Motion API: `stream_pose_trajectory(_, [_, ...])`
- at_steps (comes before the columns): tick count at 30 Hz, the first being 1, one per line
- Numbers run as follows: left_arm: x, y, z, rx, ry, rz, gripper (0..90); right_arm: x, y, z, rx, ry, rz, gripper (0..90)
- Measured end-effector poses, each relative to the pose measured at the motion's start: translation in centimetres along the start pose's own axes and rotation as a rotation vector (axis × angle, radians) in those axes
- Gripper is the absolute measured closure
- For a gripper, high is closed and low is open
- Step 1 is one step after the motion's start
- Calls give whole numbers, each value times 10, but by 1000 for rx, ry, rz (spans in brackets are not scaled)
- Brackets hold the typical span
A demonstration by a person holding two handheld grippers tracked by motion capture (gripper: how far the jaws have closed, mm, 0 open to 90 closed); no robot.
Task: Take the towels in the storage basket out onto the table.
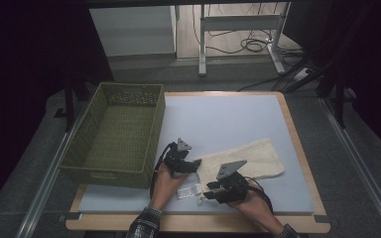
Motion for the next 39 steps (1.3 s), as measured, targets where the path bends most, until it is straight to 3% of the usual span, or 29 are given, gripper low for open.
stream_pose_trajectory(5, [0,0,0,3,-1,4,283,-8,1,-13,-28,-39,34,546])
stream_pose_trajectory(8, [1,0,-1,-2,-20,-1,245,-11,0,-15,-24,-84,84,550])
stream_pose_trajectory(10, [2,0,-1,-10,-25,-15,196,-14,-1,-15,-27,-131,110,613])
stream_pose_trajectory(14, [2,1,-1,-11,-12,-18,217,-11,-1,-15,-23,-150,90,764])
stream_pose_trajectory(16, [1,1,1,3,-7,-11,303,-8,-1,-14,-19,-134,66,830])
stream_pose_trajectory(20, [2,1,2,18,-31,-20,589,-2,-1,-13,-4,-94,15,846])
stream_pose_trajectory(22, [6,2,2,27,-106,-27,764,-1,-2,-12,2,-85,9,847])
stream_pose_trajectory(23, [6,2,2,27,-106,-18,856,-1,-2,-12,1,-83,8,847])
stream_pose_trajectory(28, [10,1,8,36,-47,-20,873,-6,2,-16,-11,-85,37,846])
stream_pose_trajectory(32, [8,-2,21,47,0,-7,871,-11,8,-24,-2,-56,35,845])
stream_pose_trajectory(36, [8,-3,25,61,8,3,870,-19,14,-27,5,-47,57,845])
stream_pose_trajectory(39, [8,2,25,82,-8,10,870,-19,15,-18,26,-54,52,846])
Point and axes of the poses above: each handheld gripper's, and its own axes: z roughly backward along the jaws, y roughly out of its top, x roughly to its right, the point moved 4 cm from there along -z, roughly forward along the jaws, and after that the axes turned 5 degrees about -z, right-handed, at the moved point
